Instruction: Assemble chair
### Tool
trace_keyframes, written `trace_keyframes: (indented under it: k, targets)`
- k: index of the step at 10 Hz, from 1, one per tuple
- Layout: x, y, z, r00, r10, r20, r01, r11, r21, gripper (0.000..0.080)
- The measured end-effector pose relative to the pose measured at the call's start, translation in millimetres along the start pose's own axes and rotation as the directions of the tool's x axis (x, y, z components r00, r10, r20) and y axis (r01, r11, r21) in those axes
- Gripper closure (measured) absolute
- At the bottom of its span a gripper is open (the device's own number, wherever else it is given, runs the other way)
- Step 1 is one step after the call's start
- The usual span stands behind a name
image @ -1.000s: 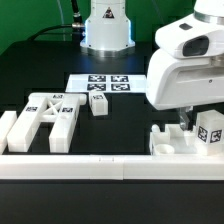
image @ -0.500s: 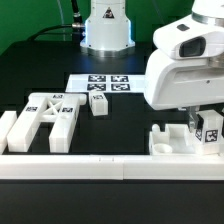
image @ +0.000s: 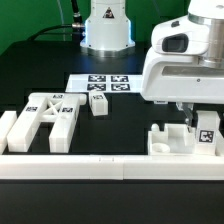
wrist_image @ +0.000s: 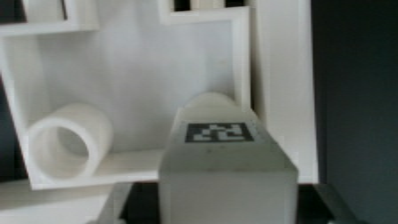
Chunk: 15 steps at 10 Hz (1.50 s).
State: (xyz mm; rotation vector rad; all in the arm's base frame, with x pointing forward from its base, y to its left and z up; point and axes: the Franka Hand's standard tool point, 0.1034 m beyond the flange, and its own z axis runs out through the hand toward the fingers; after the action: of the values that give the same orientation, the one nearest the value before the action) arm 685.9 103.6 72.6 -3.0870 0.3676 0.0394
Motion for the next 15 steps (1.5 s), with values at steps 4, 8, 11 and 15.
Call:
trace_keyframes:
  k: [4, 8, 11, 15]
  targets:
    - [-0.6, -2.4, 0.6, 0.877, 0.479, 0.027, -0.48, 0.877, 0.031, 0.0509]
    - [-1.4, -5.7, 0.3, 0.704, 0.709, 0.037, -0.71, 0.704, 0.023, 0.0509]
    - [-1.4, -5.3, 0.5, 0.698, 0.715, 0.037, -0.716, 0.698, 0.022, 0.0508]
    - [-3.7, -8.1, 0.8, 0.887, 0.461, 0.019, -0.462, 0.887, 0.014, 0.0158]
